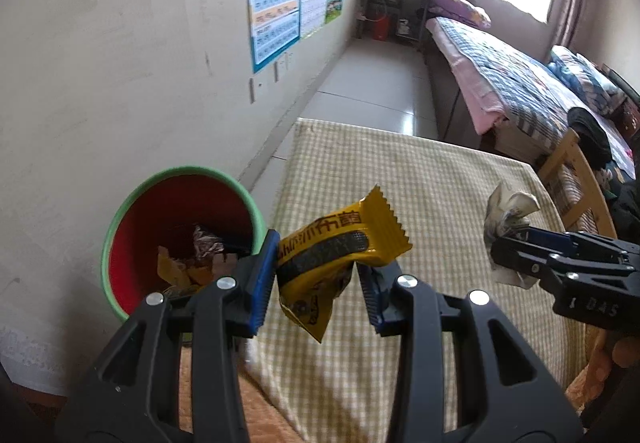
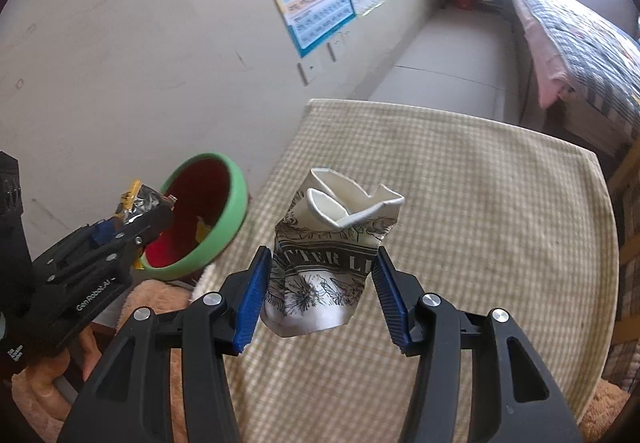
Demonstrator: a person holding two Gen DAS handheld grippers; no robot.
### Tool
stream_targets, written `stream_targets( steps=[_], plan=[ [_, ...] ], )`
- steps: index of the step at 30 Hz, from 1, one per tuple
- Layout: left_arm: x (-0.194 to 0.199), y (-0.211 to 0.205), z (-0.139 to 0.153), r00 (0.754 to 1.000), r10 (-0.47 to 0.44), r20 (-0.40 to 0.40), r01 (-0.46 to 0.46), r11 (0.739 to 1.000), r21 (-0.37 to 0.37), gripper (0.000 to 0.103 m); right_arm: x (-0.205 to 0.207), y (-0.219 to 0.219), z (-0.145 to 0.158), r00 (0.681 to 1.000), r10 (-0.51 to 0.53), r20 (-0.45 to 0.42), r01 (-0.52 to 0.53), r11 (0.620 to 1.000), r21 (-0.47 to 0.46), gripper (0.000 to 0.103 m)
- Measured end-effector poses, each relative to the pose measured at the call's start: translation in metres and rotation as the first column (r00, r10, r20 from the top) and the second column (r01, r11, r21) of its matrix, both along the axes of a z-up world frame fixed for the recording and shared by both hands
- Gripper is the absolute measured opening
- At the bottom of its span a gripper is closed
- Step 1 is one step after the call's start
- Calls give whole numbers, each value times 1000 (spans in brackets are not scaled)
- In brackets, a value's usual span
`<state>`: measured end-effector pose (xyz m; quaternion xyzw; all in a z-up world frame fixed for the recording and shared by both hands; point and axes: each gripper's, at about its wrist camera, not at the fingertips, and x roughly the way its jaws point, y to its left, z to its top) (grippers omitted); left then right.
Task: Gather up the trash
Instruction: 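Carry the yellow wrapper and white paper cup over the green bucket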
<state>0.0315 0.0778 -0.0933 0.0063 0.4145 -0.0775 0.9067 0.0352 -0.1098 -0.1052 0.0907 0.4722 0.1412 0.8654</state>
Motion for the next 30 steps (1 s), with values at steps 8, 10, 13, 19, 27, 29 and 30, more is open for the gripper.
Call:
stream_targets(
  steps=[8,10,13,19,27,29,30],
  plan=[
    [6,26,-6,998,56,-14,-56,998,-7,37,7,25,0,999,48,0,-48,999,-1,50],
    [6,32,-8,997,69,-18,-70,998,-7,37,8,30,1,998,57,0,-57,998,-1,50],
    [9,37,-10,996,90,-22,-90,996,-6,37,11,39,1,997,74,-1,-74,997,-2,50],
    [10,54,-12,990,136,-27,-136,991,-3,37,16,59,2,993,114,-3,-114,993,-3,50],
    [11,74,-16,983,183,-33,-183,983,1,37,19,78,0,987,157,-10,-157,988,-4,50],
    [12,78,-16,981,190,-36,-191,982,-1,37,20,81,-1,986,165,-12,-165,986,-6,50],
    [12,79,-17,981,193,-38,-193,981,-1,37,22,82,-1,986,167,-14,-168,986,-5,50]
  ],
)
